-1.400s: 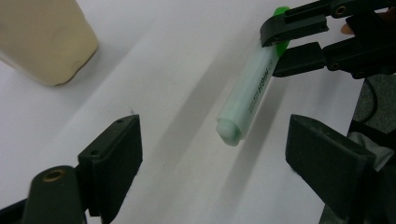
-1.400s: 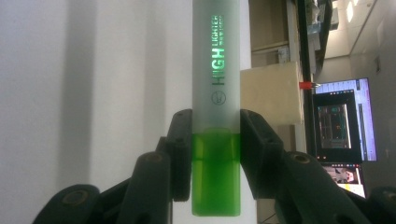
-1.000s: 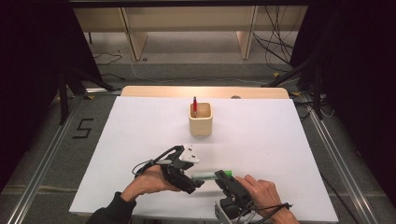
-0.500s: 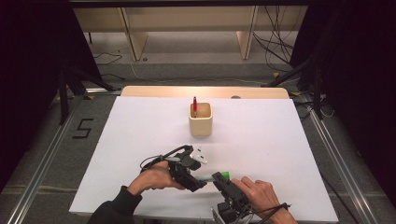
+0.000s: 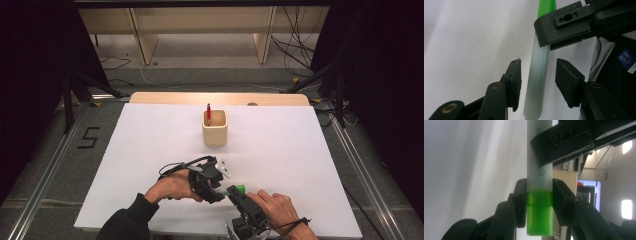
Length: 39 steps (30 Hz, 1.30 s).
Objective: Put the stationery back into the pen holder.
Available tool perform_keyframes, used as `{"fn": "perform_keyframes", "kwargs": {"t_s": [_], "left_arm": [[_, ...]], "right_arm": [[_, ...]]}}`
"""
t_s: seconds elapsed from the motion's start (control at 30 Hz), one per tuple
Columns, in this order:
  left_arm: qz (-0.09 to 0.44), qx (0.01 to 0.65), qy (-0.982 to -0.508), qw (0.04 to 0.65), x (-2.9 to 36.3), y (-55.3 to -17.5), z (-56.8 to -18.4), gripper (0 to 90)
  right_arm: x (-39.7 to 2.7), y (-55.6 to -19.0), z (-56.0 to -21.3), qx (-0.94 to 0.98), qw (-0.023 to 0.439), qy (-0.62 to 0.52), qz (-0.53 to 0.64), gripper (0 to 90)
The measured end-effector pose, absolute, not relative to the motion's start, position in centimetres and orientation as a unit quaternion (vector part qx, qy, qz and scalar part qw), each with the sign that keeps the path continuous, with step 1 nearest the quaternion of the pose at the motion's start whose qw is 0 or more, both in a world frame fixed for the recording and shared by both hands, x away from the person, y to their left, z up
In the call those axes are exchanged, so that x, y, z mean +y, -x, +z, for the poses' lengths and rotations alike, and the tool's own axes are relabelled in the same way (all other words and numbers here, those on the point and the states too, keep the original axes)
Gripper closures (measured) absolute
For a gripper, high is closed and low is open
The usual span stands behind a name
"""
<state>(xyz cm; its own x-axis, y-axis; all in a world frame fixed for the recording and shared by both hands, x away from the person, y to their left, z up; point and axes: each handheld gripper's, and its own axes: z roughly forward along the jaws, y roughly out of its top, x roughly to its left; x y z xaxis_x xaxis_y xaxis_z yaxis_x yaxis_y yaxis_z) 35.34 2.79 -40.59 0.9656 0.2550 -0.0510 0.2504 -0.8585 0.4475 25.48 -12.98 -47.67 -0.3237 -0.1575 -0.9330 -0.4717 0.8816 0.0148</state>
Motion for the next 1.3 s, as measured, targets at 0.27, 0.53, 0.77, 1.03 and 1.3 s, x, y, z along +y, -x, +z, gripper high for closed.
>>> {"fn": "perform_keyframes", "kwargs": {"t_s": [0.27, 0.53, 0.77, 1.03, 1.3], "left_arm": [[-0.014, 0.124, -0.968, 0.219, 2.2, -35.6, -40.8, 62.4], [-0.025, 0.116, -0.972, 0.204, 1.9, -36.0, -41.0, 67.1], [-0.036, 0.114, -0.974, 0.193, 1.6, -36.3, -41.2, 70.1], [-0.056, 0.111, -0.975, 0.186, 1.6, -36.5, -41.4, 72.9], [-0.061, 0.111, -0.975, 0.185, 1.5, -36.4, -41.3, 76.4]], "right_arm": [[-13.0, -25.5, -47.7, 0.800, 0.548, 0.201, 0.143, 67.3], [-12.9, -25.5, -47.8, 0.796, 0.549, 0.211, 0.141, 67.3], [-12.9, -25.3, -47.9, 0.799, 0.544, 0.214, 0.138, 67.3], [-12.8, -25.2, -48.1, 0.797, 0.544, 0.223, 0.138, 67.2], [-12.9, -25.1, -48.2, 0.795, 0.546, 0.228, 0.135, 66.0]]}}
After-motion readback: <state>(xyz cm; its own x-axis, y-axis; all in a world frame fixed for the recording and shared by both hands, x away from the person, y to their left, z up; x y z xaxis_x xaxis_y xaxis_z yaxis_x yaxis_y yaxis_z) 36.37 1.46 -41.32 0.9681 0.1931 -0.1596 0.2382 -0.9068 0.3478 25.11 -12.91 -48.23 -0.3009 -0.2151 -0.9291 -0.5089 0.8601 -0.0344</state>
